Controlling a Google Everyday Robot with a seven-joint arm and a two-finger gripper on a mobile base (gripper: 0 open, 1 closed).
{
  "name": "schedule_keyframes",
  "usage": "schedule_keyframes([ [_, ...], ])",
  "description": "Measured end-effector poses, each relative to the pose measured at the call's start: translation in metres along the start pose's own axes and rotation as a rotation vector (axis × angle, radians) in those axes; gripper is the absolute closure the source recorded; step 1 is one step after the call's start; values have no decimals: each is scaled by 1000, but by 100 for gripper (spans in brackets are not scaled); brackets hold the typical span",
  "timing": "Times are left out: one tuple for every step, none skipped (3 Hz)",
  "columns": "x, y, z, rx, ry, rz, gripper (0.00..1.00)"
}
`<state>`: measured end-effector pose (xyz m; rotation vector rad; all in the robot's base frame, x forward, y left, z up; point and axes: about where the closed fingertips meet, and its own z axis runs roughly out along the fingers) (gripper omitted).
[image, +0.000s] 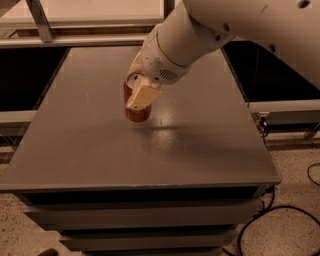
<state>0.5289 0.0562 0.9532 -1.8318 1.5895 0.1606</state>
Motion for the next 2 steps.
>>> schedule_keyframes([
  [-9, 6, -13, 32, -57, -35, 100],
  [-14, 13, -24, 60, -110, -57, 100],
])
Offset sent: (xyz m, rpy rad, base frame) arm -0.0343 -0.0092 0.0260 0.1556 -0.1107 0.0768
